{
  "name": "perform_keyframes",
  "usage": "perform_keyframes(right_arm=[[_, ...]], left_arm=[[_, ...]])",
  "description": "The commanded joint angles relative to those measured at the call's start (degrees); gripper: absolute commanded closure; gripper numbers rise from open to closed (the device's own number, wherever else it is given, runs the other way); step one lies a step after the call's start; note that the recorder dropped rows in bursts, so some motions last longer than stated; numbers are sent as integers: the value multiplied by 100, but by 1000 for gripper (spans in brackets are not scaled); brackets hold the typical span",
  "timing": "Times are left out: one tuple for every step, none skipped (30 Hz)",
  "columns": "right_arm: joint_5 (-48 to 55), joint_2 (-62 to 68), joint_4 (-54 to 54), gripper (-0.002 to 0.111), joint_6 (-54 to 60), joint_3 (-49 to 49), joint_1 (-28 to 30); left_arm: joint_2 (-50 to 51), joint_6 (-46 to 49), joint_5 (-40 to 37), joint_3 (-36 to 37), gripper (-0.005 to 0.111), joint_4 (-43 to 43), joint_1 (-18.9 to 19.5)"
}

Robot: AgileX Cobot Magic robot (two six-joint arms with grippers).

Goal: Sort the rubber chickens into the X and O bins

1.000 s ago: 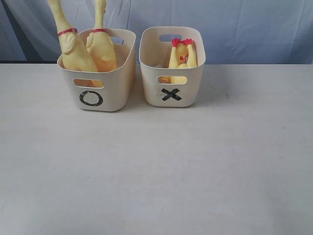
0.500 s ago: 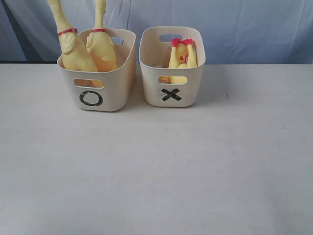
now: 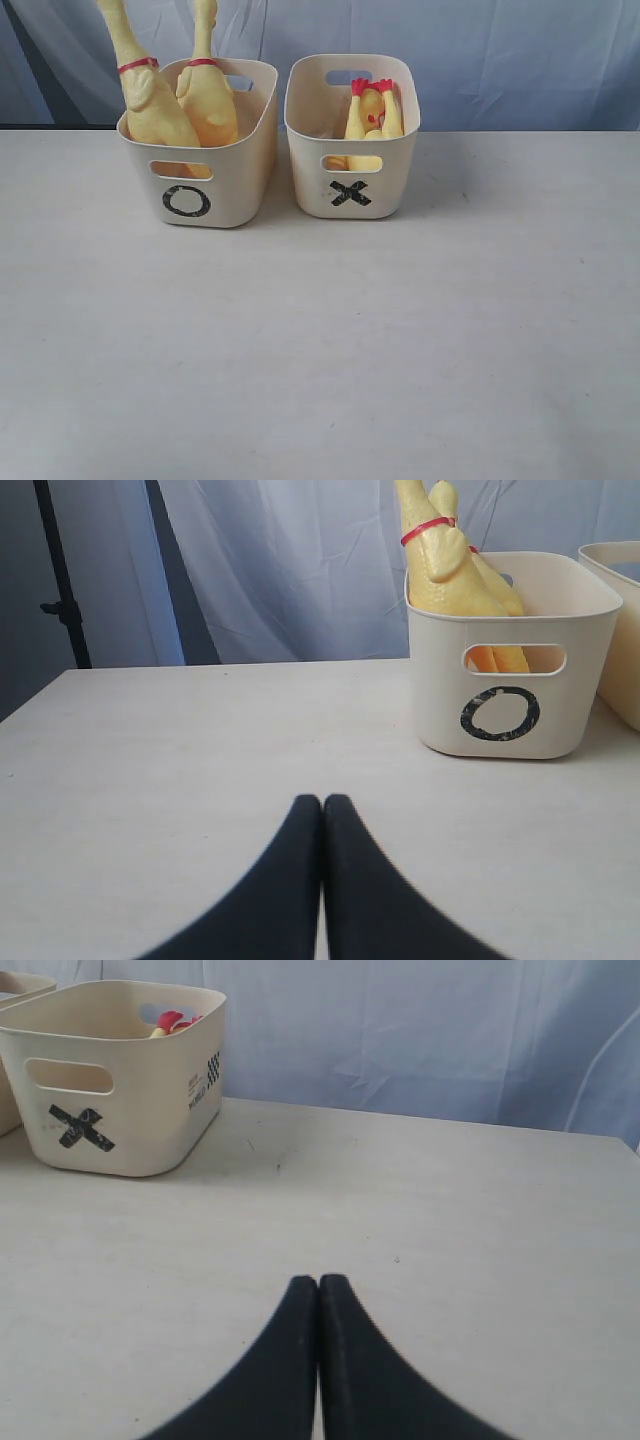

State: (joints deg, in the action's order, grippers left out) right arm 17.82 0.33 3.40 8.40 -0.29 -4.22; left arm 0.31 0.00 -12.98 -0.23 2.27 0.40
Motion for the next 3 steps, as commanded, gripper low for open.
perform_keyframes(right_arm=[[-37,-33,12,109,-8,29,19],[-37,-33,12,109,-8,29,19],[-37,-33,12,109,-8,29,19]], left_arm=[[-31,0,-2,23,106,21,7],[-31,0,-2,23,106,21,7],[-31,0,-2,23,106,21,7]])
